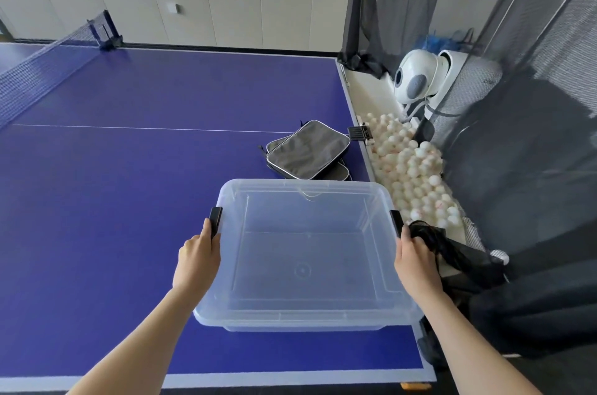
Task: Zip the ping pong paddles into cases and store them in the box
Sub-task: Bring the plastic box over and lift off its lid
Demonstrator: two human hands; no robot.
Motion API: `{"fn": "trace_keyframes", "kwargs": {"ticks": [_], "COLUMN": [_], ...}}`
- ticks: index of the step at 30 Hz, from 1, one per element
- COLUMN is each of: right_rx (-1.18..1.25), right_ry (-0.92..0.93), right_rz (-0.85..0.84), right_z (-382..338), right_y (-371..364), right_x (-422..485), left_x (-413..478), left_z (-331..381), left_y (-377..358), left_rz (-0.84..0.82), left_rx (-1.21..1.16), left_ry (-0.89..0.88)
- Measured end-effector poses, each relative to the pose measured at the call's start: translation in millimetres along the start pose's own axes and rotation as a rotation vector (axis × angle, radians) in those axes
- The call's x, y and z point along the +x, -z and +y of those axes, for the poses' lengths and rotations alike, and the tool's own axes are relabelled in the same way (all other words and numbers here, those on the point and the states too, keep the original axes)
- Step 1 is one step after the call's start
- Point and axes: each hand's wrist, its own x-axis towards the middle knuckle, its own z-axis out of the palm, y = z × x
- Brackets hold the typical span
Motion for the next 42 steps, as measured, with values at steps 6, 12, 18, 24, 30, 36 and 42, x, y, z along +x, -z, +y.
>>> {"fn": "trace_keyframes", "kwargs": {"ticks": [6,12,18,24,30,36,42], "right_rx": [0.019,0.05,0.065,0.083,0.38,0.757,0.918], "right_ry": [-0.011,-0.009,-0.021,-0.047,-0.122,-0.262,-0.348], "right_rz": [0.04,0.038,0.034,0.042,0.031,-0.104,-0.145], "right_z": [-1,-1,-1,-2,14,29,40], "right_y": [-4,-4,-4,-7,-13,-13,-17], "right_x": [0,0,1,3,6,20,18], "left_x": [0,0,-1,-1,1,7,9], "left_z": [-1,-3,-3,-2,-11,-20,-27], "left_y": [-1,-1,-4,-6,-5,0,1], "left_rz": [0.004,0.013,0.022,0.022,-0.025,-0.13,-0.133], "left_rx": [-0.046,-0.084,-0.154,-0.166,-0.361,-0.731,-0.734], "left_ry": [0.019,0.009,0.006,0.019,0.114,0.25,0.29]}}
